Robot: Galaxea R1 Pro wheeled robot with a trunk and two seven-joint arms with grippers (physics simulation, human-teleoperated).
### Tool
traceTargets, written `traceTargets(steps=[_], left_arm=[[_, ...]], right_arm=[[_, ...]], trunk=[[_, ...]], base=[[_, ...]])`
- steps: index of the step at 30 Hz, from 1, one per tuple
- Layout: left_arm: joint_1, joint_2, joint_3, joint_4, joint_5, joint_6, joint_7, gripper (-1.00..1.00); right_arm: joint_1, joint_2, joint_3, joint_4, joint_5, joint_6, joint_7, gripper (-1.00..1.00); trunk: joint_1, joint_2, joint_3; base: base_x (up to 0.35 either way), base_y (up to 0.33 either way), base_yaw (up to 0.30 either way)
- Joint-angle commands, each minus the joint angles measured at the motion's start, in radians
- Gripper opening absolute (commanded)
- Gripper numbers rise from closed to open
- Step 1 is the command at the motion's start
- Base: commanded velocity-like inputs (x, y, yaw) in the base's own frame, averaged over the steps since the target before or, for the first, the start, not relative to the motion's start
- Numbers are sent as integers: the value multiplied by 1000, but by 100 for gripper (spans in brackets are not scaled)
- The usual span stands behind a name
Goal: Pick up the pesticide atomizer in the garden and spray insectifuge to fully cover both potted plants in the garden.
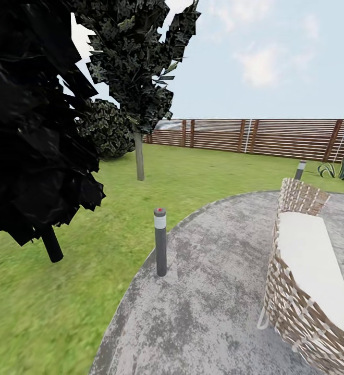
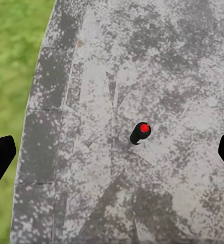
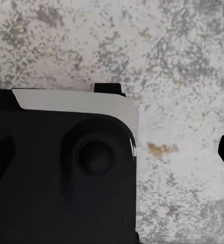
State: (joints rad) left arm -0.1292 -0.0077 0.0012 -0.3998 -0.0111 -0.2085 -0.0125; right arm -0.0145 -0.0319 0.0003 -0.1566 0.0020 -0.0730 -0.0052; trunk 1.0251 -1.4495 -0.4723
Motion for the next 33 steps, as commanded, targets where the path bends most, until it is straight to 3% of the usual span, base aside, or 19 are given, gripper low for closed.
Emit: traceTargets(steps=[1, 6, 12, 14, 19, 29, 33], left_arm=[[-1, 0, 0, 1, -1, -3, -1, 100], [-2, 1, 0, 0, -2, -3, -1, 100], [-11, 3, -1, -5, -3, -2, -1, 100], [-30, 3, -5, -11, -3, 1, -3, 100], [-37, 4, -3, -9, -3, -2, 1, 100], [-29, 4, 2, -3, -2, -7, 7, 100], [-29, 13, 1, -1, -2, -8, 6, 100]], right_arm=[[-1, -5, 0, -23, 0, -4, -1, 100], [-1, -36, -4, -227, 0, -4, -1, 100], [-6, -45, -7, -443, -4, -13, -1, 100], [-7, -46, -6, -502, -4, -134, 4, 100], [-7, -45, -6, -470, -3, -171, 7, 100], [-7, -43, -9, -443, -8, -174, 3, 100], [-7, -43, -33, -442, -23, -174, 3, 100]], trunk=[[0, -1, -1], [0, -1, -1], [0, -1, -1], [0, -1, -1], [0, -1, -1], [0, -1, 0], [0, -1, 3]], base=[[-2, -3, 0], [-1, -1, 0], [0, 0, 0], [0, 0, 0], [0, 0, 0], [0, 0, -16], [0, 0, -201]])
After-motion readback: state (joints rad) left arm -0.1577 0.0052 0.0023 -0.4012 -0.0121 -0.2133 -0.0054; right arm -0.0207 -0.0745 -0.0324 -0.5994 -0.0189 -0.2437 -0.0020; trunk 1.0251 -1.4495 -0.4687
